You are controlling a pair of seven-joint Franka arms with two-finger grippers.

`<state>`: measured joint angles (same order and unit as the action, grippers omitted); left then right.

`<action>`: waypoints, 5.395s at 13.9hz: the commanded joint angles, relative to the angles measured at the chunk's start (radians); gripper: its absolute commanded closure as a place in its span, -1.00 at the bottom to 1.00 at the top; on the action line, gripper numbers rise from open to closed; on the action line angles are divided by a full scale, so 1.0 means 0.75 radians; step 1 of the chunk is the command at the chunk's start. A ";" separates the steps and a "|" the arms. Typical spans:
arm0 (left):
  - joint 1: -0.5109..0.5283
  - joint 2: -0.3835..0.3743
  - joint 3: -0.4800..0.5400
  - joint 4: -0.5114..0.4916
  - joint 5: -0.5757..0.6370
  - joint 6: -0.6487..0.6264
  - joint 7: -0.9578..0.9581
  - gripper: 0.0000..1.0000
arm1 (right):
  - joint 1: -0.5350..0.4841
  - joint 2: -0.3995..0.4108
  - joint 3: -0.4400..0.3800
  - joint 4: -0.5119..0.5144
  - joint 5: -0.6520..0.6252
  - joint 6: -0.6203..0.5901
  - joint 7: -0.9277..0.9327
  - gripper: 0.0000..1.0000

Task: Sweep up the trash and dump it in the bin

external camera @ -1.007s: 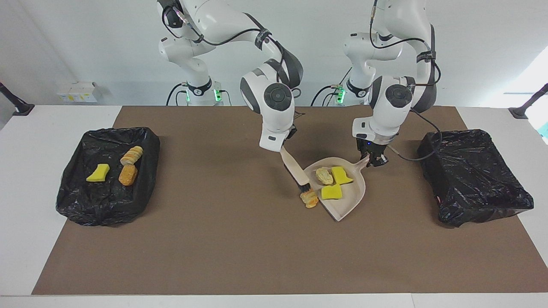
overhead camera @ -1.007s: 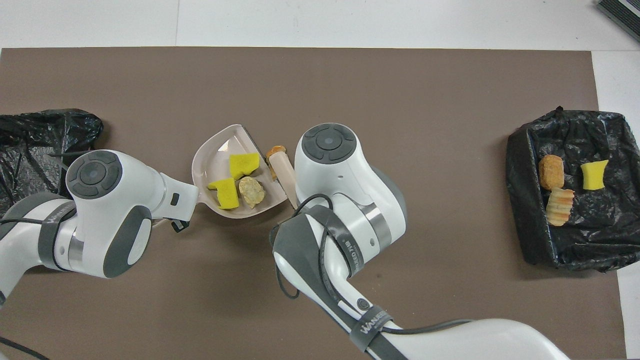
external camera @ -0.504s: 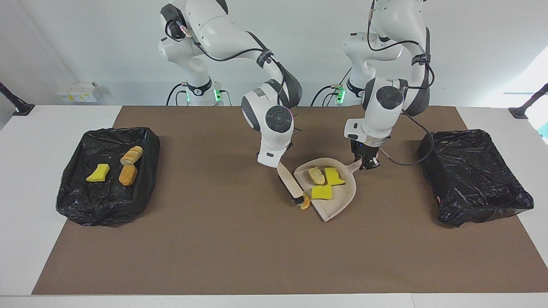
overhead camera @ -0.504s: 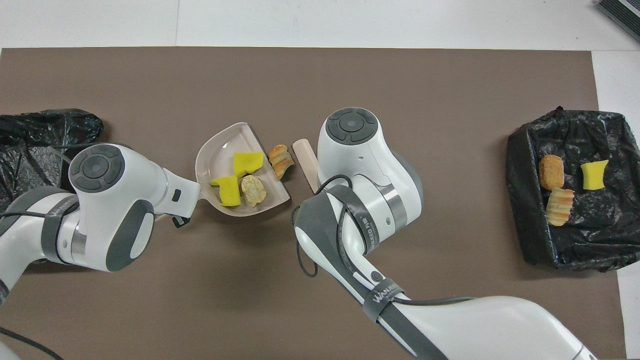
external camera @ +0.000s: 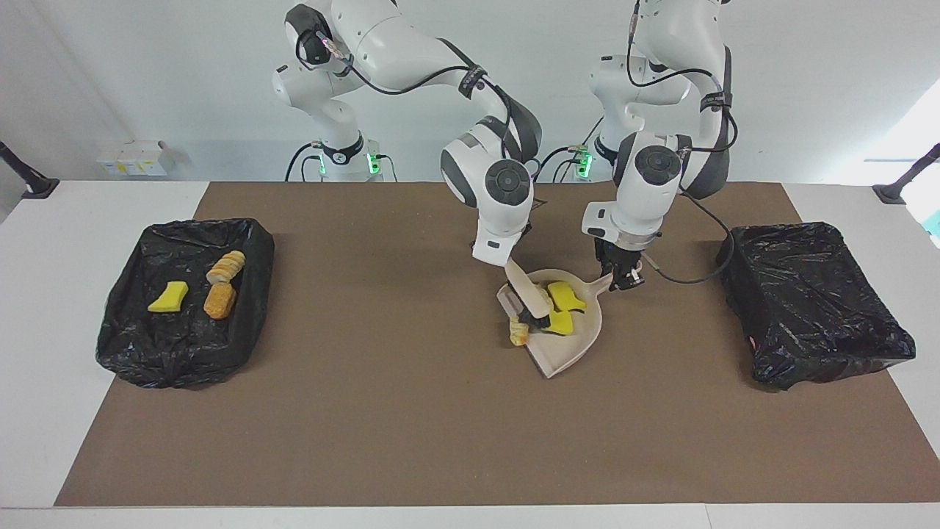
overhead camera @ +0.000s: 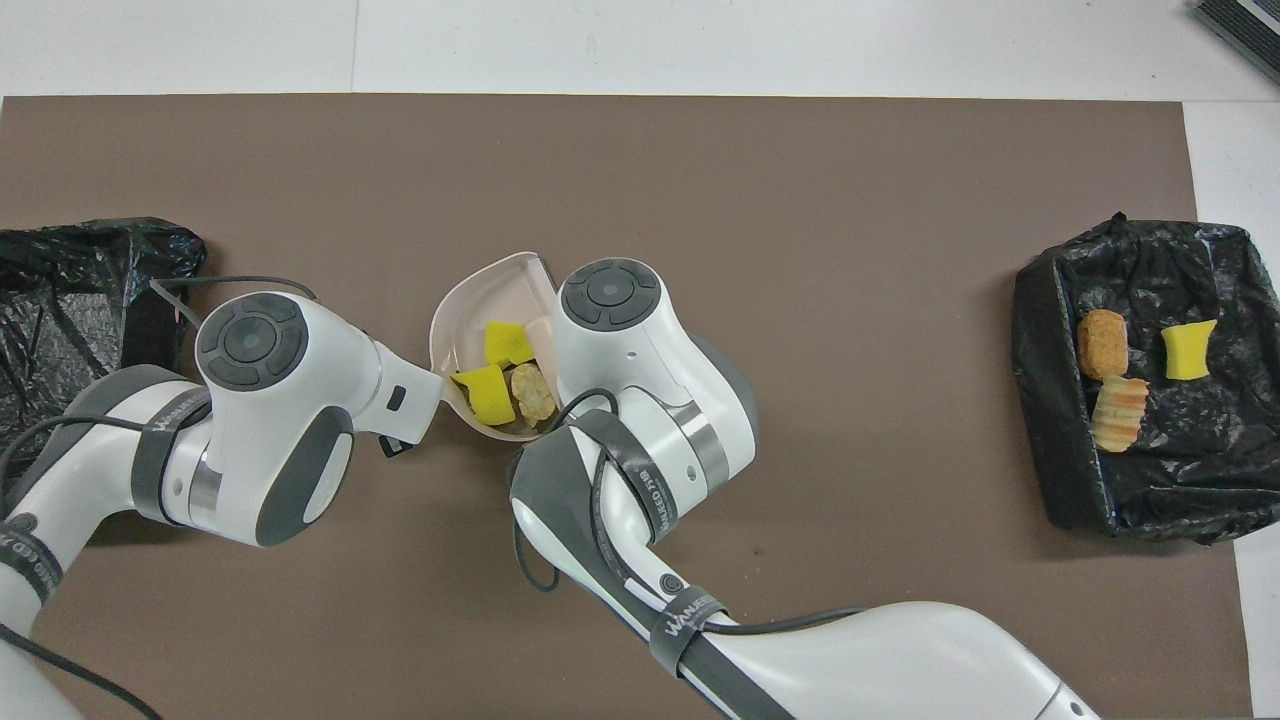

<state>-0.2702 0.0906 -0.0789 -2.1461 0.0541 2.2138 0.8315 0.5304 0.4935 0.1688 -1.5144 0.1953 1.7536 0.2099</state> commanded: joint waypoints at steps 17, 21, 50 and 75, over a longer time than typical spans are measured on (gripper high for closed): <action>0.027 -0.035 0.009 0.012 -0.029 -0.037 -0.104 1.00 | -0.047 -0.432 0.051 -0.448 0.097 -0.138 0.581 1.00; 0.098 -0.129 0.015 0.010 -0.160 -0.119 -0.149 1.00 | 0.023 -0.574 0.053 -0.725 0.106 -0.027 0.585 1.00; 1.134 0.153 0.023 0.943 0.326 -0.825 0.851 1.00 | -0.169 -0.535 0.041 -0.376 0.073 -0.227 0.342 -1.00; 0.534 0.202 0.011 0.849 1.517 -1.052 0.724 1.00 | -0.822 -0.605 -0.123 -0.045 -0.377 -0.289 -0.509 -1.00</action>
<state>0.1656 0.2401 -0.0841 -1.5120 1.1433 1.4534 1.4078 -0.0724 0.0358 0.0714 -1.5622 -0.0802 1.5272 -0.1991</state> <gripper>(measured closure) 0.687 0.000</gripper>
